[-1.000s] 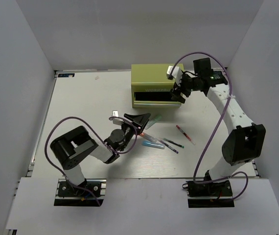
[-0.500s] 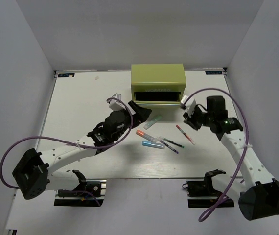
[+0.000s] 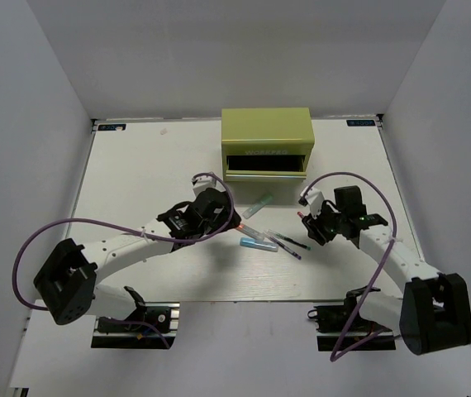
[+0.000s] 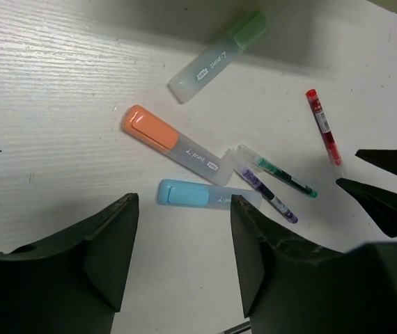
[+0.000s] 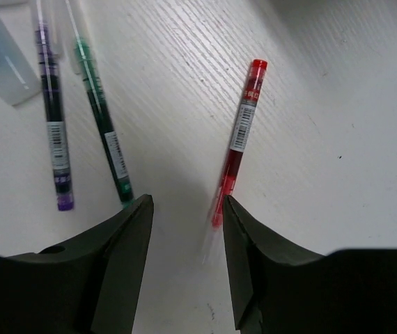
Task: Sort the stationery into containers
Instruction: Grab a piece of stationery with the right arm
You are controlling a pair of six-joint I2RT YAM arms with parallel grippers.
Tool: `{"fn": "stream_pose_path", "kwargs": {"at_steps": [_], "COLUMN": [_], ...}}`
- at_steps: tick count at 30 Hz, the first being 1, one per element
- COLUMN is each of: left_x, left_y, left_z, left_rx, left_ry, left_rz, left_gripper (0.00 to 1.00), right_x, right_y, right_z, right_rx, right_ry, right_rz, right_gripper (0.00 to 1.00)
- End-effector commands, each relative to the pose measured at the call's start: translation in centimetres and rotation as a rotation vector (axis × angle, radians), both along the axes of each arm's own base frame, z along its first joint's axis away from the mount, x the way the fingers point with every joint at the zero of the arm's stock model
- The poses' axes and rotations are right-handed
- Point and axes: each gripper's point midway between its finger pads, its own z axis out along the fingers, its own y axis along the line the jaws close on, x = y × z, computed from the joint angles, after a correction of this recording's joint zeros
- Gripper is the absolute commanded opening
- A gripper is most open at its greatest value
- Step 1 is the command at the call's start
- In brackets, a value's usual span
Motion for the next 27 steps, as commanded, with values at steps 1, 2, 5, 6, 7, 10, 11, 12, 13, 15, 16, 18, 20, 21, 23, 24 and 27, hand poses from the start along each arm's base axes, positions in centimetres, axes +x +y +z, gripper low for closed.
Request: {"fn": "stream_pose_path", "kwargs": {"at_steps": [1, 2, 5, 6, 7, 10, 11, 12, 13, 15, 16, 18, 20, 21, 23, 24, 27], "left_x": [0.1, 0.1, 0.2, 0.2, 0.2, 0.3, 0.5, 0.7, 0.7, 0.7, 0.7, 0.9, 0.8, 0.9, 0.8, 0.9, 0.8], "left_y": [0.0, 0.1, 0.2, 0.2, 0.2, 0.3, 0.1, 0.0, 0.0, -0.2, -0.5, -0.6, -0.8, -0.8, -1.0, -1.1, -1.3], "left_z": [1.8, 2.2, 2.2, 2.2, 2.2, 2.2, 2.3, 2.3, 2.3, 2.3, 2.3, 2.5, 2.6, 2.6, 3.1, 3.6, 4.6], "left_rx": [-0.008, -0.014, -0.01, -0.01, -0.01, 0.0, -0.001, 0.007, 0.007, 0.018, 0.015, 0.016, 0.018, 0.018, 0.008, 0.0, -0.019], "left_ry": [-0.027, -0.033, -0.038, -0.038, -0.038, -0.045, -0.046, -0.051, -0.051, -0.055, -0.049, -0.06, -0.069, -0.069, -0.084, -0.103, -0.137], "left_rz": [-0.015, -0.015, -0.008, -0.008, -0.008, -0.006, -0.006, -0.014, -0.014, -0.037, -0.044, -0.05, -0.069, -0.07, -0.084, -0.089, -0.122], "left_gripper": [0.66, 0.69, 0.79, 0.81, 0.81, 0.81, 0.82, 0.82, 0.84, 0.86, 0.87, 0.88, 0.88, 0.88, 0.88, 0.88, 0.9], "right_x": [2.2, 2.5, 3.4, 3.8, 3.8, 3.9, 4.1, 4.1, 3.8, 3.2, 2.7, 1.8, 1.1, 0.6, 0.1, -0.5, -1.6], "right_y": [-0.2, -0.2, -0.6, -0.7, -0.7, -0.9, -0.9, -0.9, -1.0, -0.9, -0.6, -0.5, -0.4, -0.4, -0.1, -0.2, 0.2], "right_z": [-0.5, -0.7, -1.1, -1.0, -1.4, -2.3, -2.2, -2.2, -2.7, -3.4, -3.4, -4.2, -4.6, -5.0, -5.2, -5.6, -5.8], "right_rx": [-0.007, -0.012, -0.029, -0.034, -0.039, -0.052, -0.056, -0.054, -0.064, -0.069, -0.063, -0.067, -0.06, -0.066, -0.052, -0.057, -0.047], "right_ry": [-0.044, -0.047, -0.043, -0.045, -0.027, 0.007, 0.008, 0.009, 0.034, 0.076, 0.104, 0.159, 0.193, 0.218, 0.238, 0.265, 0.308], "right_rz": [-0.048, -0.056, -0.088, -0.098, -0.097, -0.11, -0.114, -0.114, -0.115, -0.097, -0.077, -0.051, -0.03, -0.019, 0.004, 0.017, 0.055], "right_gripper": [0.51, 0.51, 0.51, 0.51, 0.51, 0.51, 0.51, 0.51, 0.51, 0.51, 0.49, 0.46, 0.44, 0.42, 0.38, 0.35, 0.18]}}
